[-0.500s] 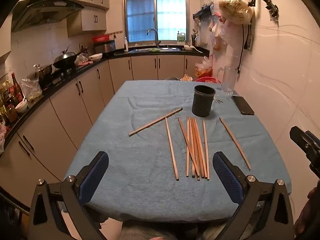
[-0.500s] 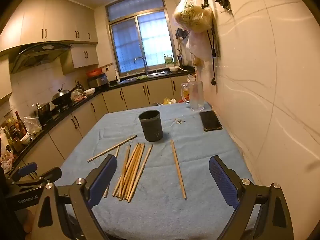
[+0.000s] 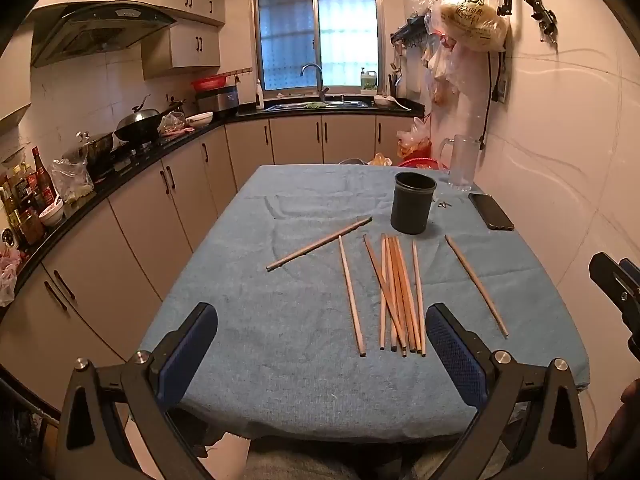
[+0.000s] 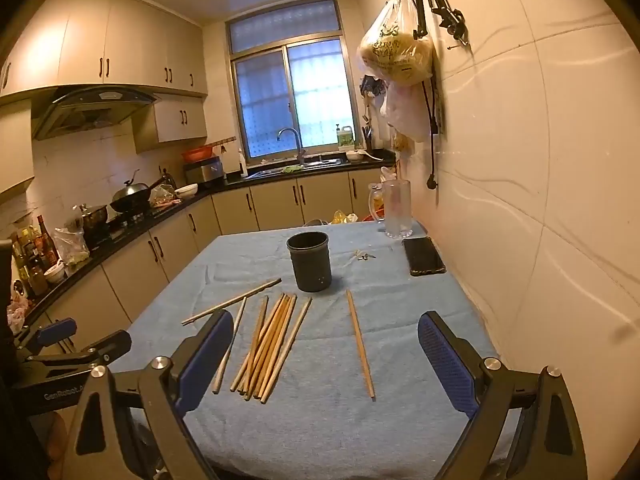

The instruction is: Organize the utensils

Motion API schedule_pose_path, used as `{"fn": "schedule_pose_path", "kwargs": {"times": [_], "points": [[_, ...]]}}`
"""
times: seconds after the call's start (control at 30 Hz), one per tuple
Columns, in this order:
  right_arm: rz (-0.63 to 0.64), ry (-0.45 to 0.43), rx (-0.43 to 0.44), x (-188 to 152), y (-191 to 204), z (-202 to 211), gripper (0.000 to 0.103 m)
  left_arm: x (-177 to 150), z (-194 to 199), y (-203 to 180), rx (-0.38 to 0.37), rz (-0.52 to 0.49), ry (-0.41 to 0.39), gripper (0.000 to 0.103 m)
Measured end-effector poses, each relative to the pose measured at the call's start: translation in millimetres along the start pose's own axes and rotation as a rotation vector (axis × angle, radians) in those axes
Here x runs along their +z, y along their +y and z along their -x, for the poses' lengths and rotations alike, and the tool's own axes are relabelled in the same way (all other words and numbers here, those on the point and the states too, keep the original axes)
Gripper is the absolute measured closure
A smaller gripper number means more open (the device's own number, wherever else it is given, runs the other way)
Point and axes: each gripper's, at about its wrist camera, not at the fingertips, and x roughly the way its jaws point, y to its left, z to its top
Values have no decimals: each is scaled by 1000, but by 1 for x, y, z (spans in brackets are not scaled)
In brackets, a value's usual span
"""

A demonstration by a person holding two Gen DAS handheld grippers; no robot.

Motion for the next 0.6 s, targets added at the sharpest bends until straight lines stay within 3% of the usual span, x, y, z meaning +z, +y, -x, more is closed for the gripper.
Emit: {"fn": "schedule_pose_path", "kwargs": {"times": [0.6], "points": [[0, -17, -9, -5, -1, -16, 8, 2, -12, -1, 20, -17, -10, 0]]}}
